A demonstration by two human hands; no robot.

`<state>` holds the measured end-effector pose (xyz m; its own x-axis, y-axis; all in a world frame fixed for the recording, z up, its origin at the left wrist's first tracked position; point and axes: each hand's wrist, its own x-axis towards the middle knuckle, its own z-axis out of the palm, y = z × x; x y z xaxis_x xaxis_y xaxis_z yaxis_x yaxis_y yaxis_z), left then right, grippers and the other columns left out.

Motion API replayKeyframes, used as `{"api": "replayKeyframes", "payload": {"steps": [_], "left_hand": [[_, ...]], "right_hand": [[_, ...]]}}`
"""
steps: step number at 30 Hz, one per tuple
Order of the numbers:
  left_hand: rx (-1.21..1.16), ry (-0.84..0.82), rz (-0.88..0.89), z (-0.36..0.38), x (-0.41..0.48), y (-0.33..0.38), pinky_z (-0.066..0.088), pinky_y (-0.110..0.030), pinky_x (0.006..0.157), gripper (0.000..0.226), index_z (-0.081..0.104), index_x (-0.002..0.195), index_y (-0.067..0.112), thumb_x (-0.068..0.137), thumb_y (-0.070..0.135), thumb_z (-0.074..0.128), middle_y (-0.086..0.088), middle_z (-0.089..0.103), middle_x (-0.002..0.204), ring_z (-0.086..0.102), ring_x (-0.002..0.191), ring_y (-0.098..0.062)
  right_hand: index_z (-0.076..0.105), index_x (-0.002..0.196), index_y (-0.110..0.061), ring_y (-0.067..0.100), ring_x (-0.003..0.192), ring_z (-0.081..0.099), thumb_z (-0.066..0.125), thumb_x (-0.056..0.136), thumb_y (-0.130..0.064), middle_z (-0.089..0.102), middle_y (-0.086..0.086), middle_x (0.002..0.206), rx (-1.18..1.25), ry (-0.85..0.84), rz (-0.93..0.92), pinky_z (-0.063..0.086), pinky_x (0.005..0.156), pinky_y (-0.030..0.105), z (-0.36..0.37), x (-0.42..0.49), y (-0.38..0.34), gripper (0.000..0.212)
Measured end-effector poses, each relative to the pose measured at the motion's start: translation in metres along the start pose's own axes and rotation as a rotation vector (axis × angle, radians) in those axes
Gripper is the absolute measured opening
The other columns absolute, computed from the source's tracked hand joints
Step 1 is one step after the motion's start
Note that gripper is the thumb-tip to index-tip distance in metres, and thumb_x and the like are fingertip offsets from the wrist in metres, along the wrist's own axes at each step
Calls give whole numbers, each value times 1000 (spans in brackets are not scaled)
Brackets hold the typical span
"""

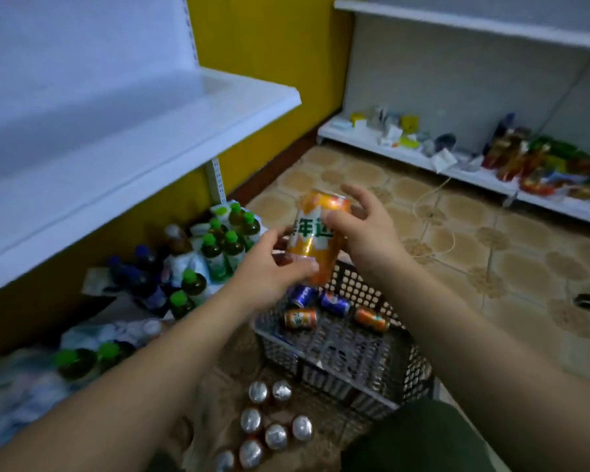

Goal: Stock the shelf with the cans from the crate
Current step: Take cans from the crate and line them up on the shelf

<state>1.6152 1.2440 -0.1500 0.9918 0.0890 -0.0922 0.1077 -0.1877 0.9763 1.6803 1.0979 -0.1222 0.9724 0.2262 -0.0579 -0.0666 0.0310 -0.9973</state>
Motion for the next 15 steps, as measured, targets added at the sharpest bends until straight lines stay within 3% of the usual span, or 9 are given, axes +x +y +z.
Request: {"api": "replayKeyframes", "payload": {"steps": [2, 5, 8, 11, 15], "left_hand": [[-41, 5, 16, -26, -29, 23, 52, -16, 68, 43, 46, 103, 38, 83, 6, 68, 12, 60, 99, 64, 83, 0], [-12, 134, 53, -58, -73, 49, 54, -29, 81, 54, 48, 124, 22, 78, 10, 75, 5, 65, 103, 65, 93, -12], [53, 323, 119, -92, -116, 64, 53, -26, 82, 64, 49, 122, 21, 69, 15, 84, 6, 66, 103, 65, 90, -8], [111, 434, 138, -129, -159, 70, 50, -11, 72, 63, 44, 120, 27, 72, 15, 83, 14, 60, 102, 60, 86, 4], [170, 563, 125, -177, -213, 68, 51, -20, 81, 67, 41, 124, 30, 72, 18, 82, 9, 59, 111, 59, 95, 0]], "right_hand": [[54, 126, -10, 29, 98, 65, 69, 66, -18, 63, 15, 114, 137, -65, -14, 53, 89, 51, 27, -13, -29, 62], [56, 120, -2, 33, 91, 62, 66, 63, -21, 63, 20, 103, 250, -261, -37, 50, 86, 57, 76, -37, -64, 61], [46, 133, -18, 24, 96, 68, 78, 72, -30, 65, 9, 112, 53, -398, -108, 57, 83, 46, 121, -64, -86, 70], [47, 130, -22, 21, 94, 69, 76, 81, -27, 65, 5, 110, -100, -468, -204, 59, 79, 41, 163, -87, -101, 57], [49, 125, -21, 18, 91, 68, 76, 80, -20, 64, 2, 105, -129, -551, -286, 59, 75, 38, 225, -121, -113, 52]]}}
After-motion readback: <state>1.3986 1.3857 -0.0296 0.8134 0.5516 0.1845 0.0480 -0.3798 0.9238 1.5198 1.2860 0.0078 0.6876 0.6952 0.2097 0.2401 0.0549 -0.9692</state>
